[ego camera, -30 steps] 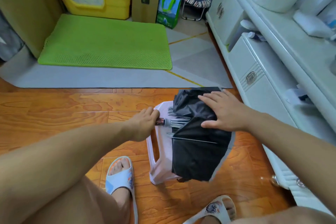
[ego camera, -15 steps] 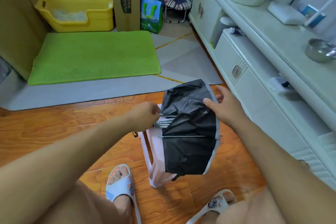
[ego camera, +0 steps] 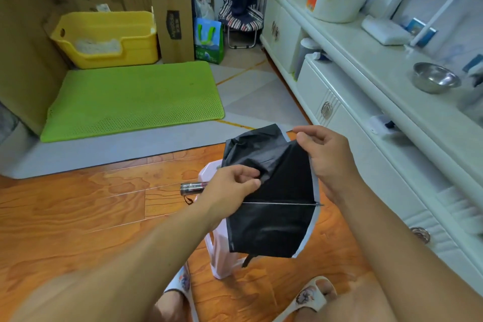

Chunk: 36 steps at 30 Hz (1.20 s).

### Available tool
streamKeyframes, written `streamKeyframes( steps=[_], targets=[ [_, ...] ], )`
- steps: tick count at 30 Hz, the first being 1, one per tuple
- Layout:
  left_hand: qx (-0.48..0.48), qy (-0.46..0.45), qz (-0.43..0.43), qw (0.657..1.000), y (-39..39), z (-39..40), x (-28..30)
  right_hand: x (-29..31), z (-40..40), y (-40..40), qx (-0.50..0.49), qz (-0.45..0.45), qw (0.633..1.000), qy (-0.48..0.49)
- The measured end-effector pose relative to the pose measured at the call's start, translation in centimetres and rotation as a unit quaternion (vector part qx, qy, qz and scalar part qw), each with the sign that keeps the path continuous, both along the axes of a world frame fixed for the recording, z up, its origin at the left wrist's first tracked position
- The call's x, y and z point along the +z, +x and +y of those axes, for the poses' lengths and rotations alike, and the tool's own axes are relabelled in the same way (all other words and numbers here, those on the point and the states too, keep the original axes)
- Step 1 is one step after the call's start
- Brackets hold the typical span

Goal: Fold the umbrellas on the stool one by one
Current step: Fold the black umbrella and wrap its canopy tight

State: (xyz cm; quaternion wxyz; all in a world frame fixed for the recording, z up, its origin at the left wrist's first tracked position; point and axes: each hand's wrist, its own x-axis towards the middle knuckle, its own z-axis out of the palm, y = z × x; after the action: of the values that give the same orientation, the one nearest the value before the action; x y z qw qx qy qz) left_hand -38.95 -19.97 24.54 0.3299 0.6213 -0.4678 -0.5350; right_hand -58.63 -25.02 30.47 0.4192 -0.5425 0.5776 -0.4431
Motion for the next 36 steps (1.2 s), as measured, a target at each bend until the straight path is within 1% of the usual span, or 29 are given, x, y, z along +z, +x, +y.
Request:
streamKeyframes(
  steps=[2,4,6,9,12,15,19,21,24,26,29,30,32,33,35,36],
  targets=[
    [-0.01,0.002,-0.027,1.0,0.7,0.5,-0.1,0.3,-0.1,-0.5,0.008,-0.003,1.0,0.004],
    [-0.011,0.024,-0.012,1.0,1.4,0.8,0.0,0.3,0.0,-0.7,0.032,-0.013,0.999,0.015],
    [-0.018,0.045,-0.004,0.999,1.8,0.8,0.0,-0.3,0.2,-0.9,0.048,-0.004,0.998,0.026],
    [-0.076,0.097,-0.016,0.992,1.8,0.7,-0.1,-0.8,0.3,-1.0,0.043,0.022,0.999,0.024],
    [-0.14,0.126,-0.047,0.981,1.7,0.8,-0.3,-0.9,0.3,-0.7,0.029,-0.01,0.999,0.01],
    [-0.141,0.118,-0.047,0.982,1.7,0.4,-0.7,-1.0,0.2,-0.4,0.041,-0.024,0.999,0.01],
    [-0.098,0.084,0.02,0.991,1.7,-0.6,-1.3,-1.4,-0.2,-0.6,0.085,-0.038,0.995,0.022],
    [-0.076,0.06,0.028,0.995,1.8,-0.9,-1.1,-1.4,-0.3,-0.7,0.1,-0.047,0.993,0.036],
    [-0.044,-0.035,-0.027,0.998,2.1,-1.4,-0.7,-0.6,0.0,-0.7,0.111,-0.059,0.989,0.073],
    [-0.018,-0.099,-0.069,0.992,2.6,-1.9,-0.7,-0.5,0.1,-0.8,0.123,-0.032,0.989,0.079],
    [0.016,-0.118,-0.06,0.991,3.2,-2.6,-0.1,-0.8,0.2,-0.9,0.125,0.004,0.989,0.081],
    [0.047,-0.11,-0.059,0.991,3.2,-2.6,0.1,-0.8,0.2,-0.9,0.117,0.009,0.99,0.076],
    [0.104,-0.058,-0.034,0.992,3.0,-2.4,0.2,-0.8,0.2,-0.9,0.088,-0.001,0.994,0.065],
    [0.1,-0.025,-0.026,0.994,2.8,-2.1,0.3,-0.7,0.1,-0.9,0.074,-0.01,0.995,0.063],
    [0.018,0.017,-0.028,0.999,2.2,-1.2,0.3,-0.7,0.0,-0.8,0.058,-0.022,0.996,0.065],
    [-0.027,0.026,-0.014,0.999,1.7,-0.6,0.7,-0.7,0.0,-0.7,0.056,-0.025,0.996,0.067]
  ],
)
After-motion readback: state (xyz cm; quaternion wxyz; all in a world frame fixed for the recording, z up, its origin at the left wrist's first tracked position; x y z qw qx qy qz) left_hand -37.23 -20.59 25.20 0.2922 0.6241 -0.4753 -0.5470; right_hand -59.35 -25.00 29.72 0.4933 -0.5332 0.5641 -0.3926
